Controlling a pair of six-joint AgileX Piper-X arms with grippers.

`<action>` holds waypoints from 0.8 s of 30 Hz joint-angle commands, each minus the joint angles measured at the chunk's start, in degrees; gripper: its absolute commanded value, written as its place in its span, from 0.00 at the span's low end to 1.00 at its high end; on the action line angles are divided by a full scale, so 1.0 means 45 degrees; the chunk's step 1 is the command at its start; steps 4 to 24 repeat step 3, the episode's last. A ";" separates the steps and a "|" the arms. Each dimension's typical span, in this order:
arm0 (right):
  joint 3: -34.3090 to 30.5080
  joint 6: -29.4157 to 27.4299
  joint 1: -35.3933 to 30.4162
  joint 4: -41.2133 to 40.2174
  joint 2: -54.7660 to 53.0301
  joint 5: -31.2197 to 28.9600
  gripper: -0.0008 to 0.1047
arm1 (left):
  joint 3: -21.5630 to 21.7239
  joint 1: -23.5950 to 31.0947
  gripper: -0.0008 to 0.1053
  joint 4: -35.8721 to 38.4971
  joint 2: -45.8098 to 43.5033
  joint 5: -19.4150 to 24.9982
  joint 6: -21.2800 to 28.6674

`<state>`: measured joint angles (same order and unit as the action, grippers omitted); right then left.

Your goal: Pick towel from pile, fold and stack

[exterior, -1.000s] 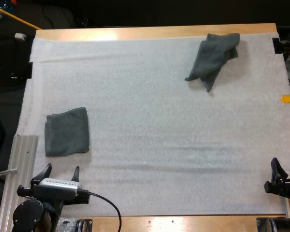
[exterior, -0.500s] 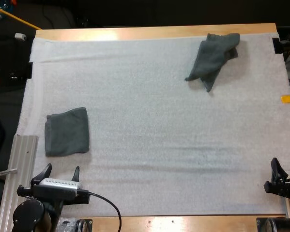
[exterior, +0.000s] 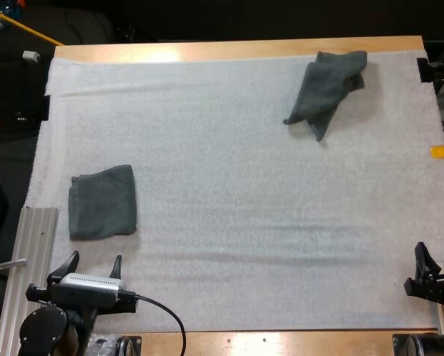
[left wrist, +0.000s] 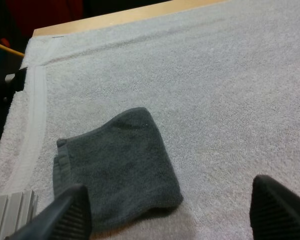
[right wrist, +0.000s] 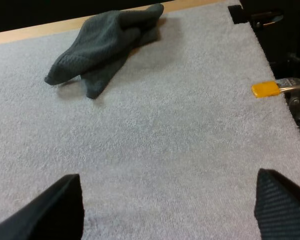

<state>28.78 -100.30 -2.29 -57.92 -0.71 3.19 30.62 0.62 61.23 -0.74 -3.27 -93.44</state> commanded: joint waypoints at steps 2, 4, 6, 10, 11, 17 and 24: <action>0.0084 -0.0001 -0.0045 0.0159 -0.0507 -0.0003 0.66 | 0.0033 0.0008 0.60 -0.0081 -0.1786 -0.0051 -0.0112; 0.0084 -0.0001 -0.0045 0.0159 -0.0507 -0.0003 0.66 | 0.0033 0.0008 0.60 -0.0081 -0.1786 -0.0051 -0.0112; 0.0084 -0.0001 -0.0045 0.0159 -0.0507 -0.0003 0.66 | 0.0033 0.0008 0.60 -0.0081 -0.1786 -0.0051 -0.0112; 0.0084 -0.0001 -0.0045 0.0159 -0.0507 -0.0003 0.66 | 0.0033 0.0008 0.60 -0.0081 -0.1786 -0.0051 -0.0112; 0.0084 -0.0001 -0.0045 0.0159 -0.0507 -0.0003 0.66 | 0.0033 0.0008 0.60 -0.0081 -0.1786 -0.0051 -0.0112; 0.0084 -0.0001 -0.0045 0.0159 -0.0507 -0.0003 0.66 | 0.0033 0.0008 0.60 -0.0081 -0.1786 -0.0051 -0.0112; 0.0084 -0.0001 -0.0045 0.0159 -0.0507 -0.0003 0.66 | 0.0033 0.0008 0.60 -0.0081 -0.1786 -0.0051 -0.0112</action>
